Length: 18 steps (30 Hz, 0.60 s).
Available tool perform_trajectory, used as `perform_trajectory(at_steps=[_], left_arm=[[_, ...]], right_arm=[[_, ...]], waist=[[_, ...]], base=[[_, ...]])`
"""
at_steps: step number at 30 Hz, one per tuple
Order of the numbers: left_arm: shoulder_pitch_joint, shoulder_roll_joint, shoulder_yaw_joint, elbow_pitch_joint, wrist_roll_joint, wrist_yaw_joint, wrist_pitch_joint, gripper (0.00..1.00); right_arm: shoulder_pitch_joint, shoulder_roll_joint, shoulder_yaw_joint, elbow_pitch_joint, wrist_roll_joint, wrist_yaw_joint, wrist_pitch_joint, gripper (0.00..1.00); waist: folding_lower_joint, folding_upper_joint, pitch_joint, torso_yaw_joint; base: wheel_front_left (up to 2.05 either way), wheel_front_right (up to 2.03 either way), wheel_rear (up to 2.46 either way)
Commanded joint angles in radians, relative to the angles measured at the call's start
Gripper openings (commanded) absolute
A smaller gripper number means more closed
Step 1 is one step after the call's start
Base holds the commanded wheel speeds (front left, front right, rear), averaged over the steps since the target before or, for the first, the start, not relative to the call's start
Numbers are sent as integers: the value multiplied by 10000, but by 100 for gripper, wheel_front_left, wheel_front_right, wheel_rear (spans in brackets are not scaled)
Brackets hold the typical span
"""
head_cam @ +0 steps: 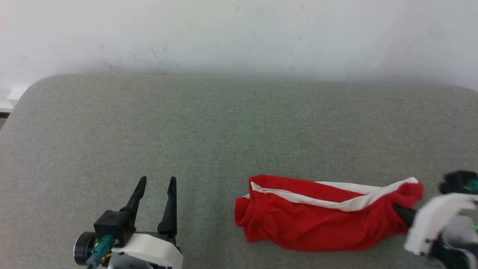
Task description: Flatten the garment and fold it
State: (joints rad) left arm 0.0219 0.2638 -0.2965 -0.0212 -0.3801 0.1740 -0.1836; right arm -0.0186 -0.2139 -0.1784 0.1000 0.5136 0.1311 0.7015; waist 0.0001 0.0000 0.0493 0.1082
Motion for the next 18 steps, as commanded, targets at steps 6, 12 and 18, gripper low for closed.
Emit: perform_trajectory(at_steps=[6,12,18], left_arm=[[-108,73,-64,11,-104,62,86,100],[-286,3,-218,62,-121,-4,106,100],[-338,-24,-269,156,-115,16,54,100]], right_arm=[[-984,686,2757,-1021,-79,-4,56,0],[-1479,1429,4853,-174,623,-4,-495,0],[-1575,1596,6168,965,966,-4,-1098,36]], waist=[[-1,0,-29,156],[-1,0,31,488],[-1,0,168,673]], base=[[0,0,0],[0,0,0],[0,0,0]])
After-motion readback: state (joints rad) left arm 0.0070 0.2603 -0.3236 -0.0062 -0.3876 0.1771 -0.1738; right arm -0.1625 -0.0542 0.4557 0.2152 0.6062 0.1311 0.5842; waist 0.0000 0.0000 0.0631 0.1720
